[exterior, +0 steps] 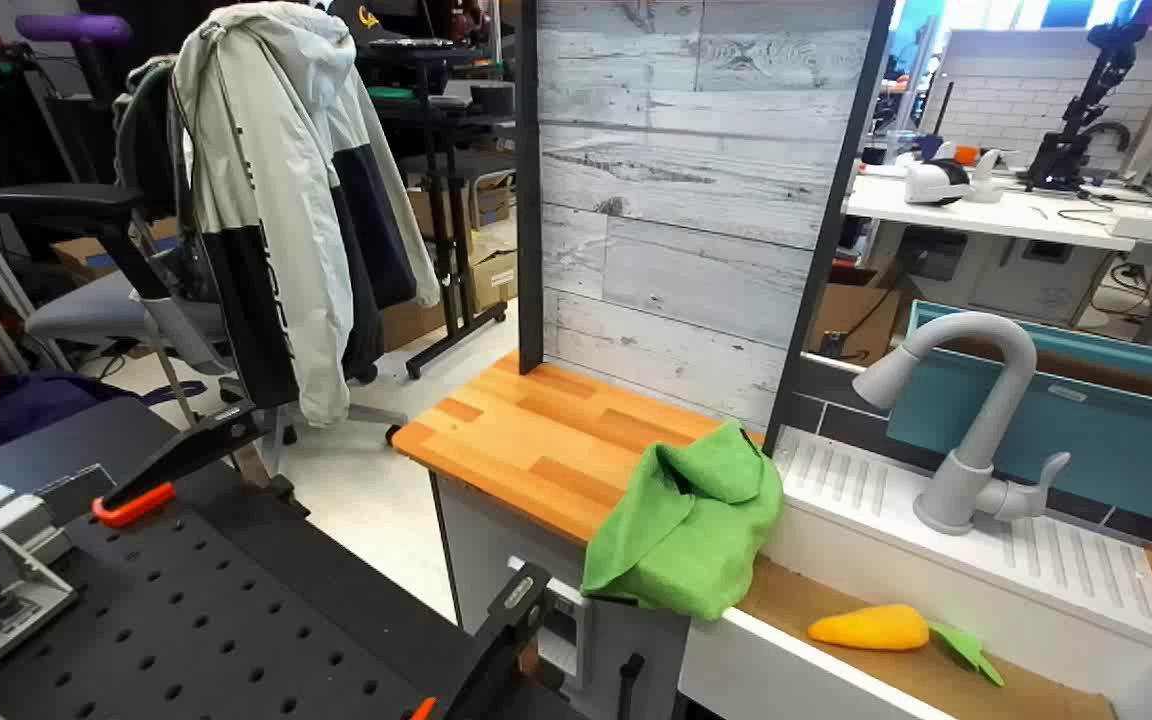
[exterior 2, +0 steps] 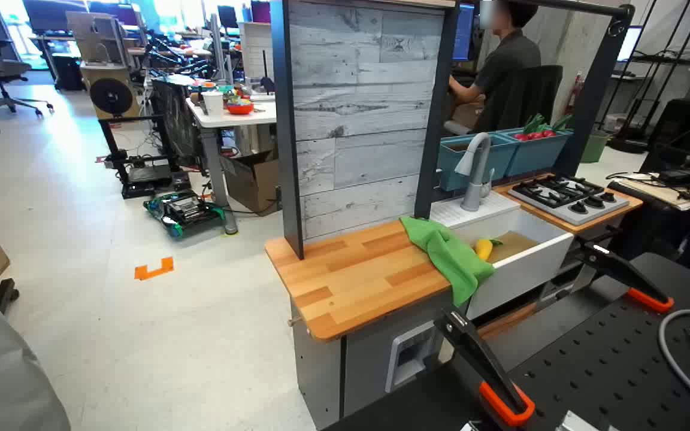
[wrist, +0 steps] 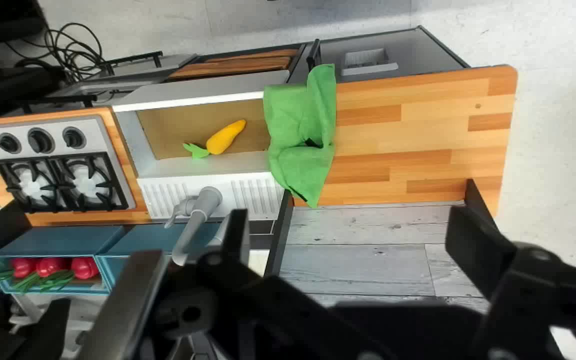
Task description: Move the green towel to the left
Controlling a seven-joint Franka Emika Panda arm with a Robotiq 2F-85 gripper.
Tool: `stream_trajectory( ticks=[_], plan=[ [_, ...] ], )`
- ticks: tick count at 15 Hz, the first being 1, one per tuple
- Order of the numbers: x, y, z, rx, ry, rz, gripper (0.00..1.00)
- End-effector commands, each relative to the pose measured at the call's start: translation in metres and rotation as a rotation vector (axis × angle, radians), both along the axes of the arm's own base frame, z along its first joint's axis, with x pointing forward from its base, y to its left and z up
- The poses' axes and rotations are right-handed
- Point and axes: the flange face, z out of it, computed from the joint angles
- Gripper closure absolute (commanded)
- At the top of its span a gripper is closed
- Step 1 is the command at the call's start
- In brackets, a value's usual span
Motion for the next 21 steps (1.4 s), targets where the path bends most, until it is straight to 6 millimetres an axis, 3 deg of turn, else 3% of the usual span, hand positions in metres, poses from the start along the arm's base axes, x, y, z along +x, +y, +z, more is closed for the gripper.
stream_trajectory(
  ticks=[1, 17, 21],
  plan=[
    [0.0, 0.0, 0.001, 0.0, 0.0, 0.0, 0.0],
    [0.0, 0.0, 0.001, 0.0, 0.0, 0.0, 0.0],
    [0.009, -0.01, -0.013, -0.029, -0.021, 0.022, 0.0]
  ],
)
